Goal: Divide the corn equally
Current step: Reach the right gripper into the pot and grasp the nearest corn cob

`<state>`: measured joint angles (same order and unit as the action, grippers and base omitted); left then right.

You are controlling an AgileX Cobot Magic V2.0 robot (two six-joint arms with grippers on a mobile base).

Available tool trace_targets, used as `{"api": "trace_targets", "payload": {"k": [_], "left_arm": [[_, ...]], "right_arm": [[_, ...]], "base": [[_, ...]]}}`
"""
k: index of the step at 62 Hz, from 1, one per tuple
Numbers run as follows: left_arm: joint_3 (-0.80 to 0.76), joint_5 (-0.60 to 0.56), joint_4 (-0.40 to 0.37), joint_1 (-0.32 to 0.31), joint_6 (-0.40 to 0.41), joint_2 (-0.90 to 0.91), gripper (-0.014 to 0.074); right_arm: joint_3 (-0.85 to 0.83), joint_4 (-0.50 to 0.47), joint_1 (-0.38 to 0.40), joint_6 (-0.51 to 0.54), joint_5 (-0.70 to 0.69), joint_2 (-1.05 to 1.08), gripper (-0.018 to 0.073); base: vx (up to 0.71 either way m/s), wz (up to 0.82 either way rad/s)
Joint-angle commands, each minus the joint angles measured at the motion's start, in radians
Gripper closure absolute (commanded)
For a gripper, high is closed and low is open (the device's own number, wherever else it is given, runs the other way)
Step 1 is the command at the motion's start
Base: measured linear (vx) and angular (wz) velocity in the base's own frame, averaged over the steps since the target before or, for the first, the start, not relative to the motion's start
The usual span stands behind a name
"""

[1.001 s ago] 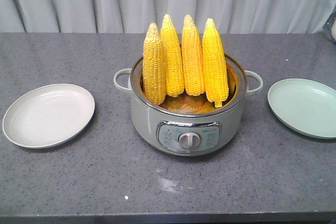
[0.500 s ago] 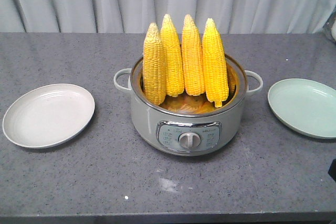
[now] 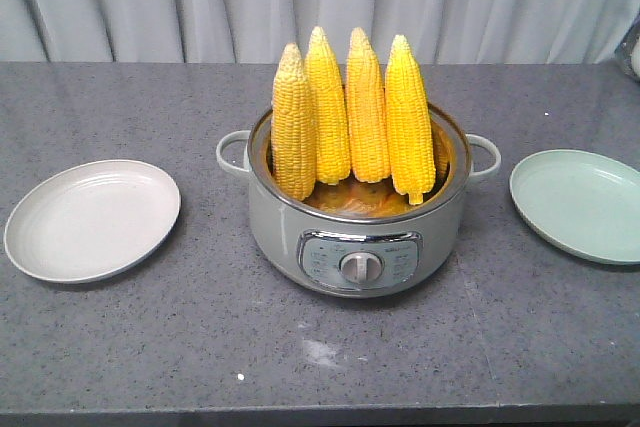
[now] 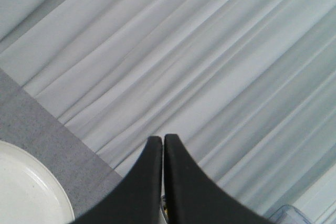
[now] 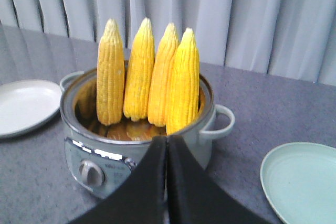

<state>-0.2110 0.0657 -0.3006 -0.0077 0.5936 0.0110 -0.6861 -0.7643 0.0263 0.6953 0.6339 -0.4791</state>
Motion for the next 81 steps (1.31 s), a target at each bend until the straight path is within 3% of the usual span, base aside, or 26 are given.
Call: {"api": "trace_targets", "payload": {"k": [1,9,12,17,24,38,42,47,57,67,75,81], "left_arm": [[-0.097,0.019,0.079,0.000,0.000,0.009,0.0603],[-0.165,0.108,0.076,0.000,-0.035,-0.042,0.0603],[-0.192,0.142,0.051,0.000,-0.085,-0.069,0.0603],[-0.247,0.192,-0.039,0.000,-0.236,-0.128,0.0603],[-0.325,0.235,-0.266,0.000,-0.554,-0.230,0.0603],[-0.477,0.382,-0.815,0.000,-1.300,-0.475,0.0603],[-0.506,0.418,-0.936,0.000,-1.445,-0.539,0.0602],[-0.537,0.461,-1.056,0.000,-1.567,-0.614,0.0598],[-0.574,0.518,-1.155,0.000,-1.634,-0.719,0.0591],[-0.576,0.537,-1.171,0.000,-1.634,-0.769,0.0559],[-0.576,0.537,-1.171,0.000,-1.634,-0.782,0.0477],[-0.576,0.532,-1.171,0.000,-1.634,-0.786,0.0374]], "right_arm": [[-0.033,-0.102,0.004,0.021,-0.111,-0.014,0.0562],[-0.033,-0.117,0.004,0.066,-0.114,-0.014,0.0562],[-0.033,-0.117,0.004,0.075,-0.105,-0.014,0.0562],[-0.033,-0.117,0.004,0.097,-0.094,-0.014,0.0562],[-0.033,-0.117,0.004,0.109,-0.082,-0.014,0.0562],[-0.036,-0.120,0.004,0.126,-0.061,-0.040,0.0560],[-0.045,-0.134,0.004,0.155,-0.050,-0.067,0.0556],[-0.090,-0.164,0.004,0.203,0.004,-0.122,0.0541],[-0.229,-0.229,0.004,0.315,0.105,-0.257,0.0428],[-0.332,-0.234,0.004,0.320,0.176,-0.371,0.0115],[-0.338,-0.230,0.004,0.321,0.151,-0.413,-0.0114],[-0.338,-0.229,0.004,0.323,0.123,-0.430,-0.0168]], "base": [[0.00,0.00],[0.00,0.00],[0.00,0.00],[0.00,0.00],[0.00,0.00],[0.00,0.00],[0.00,0.00],[0.00,0.00],[0.00,0.00],[0.00,0.00],[0.00,0.00],[0.00,0.00]]}}
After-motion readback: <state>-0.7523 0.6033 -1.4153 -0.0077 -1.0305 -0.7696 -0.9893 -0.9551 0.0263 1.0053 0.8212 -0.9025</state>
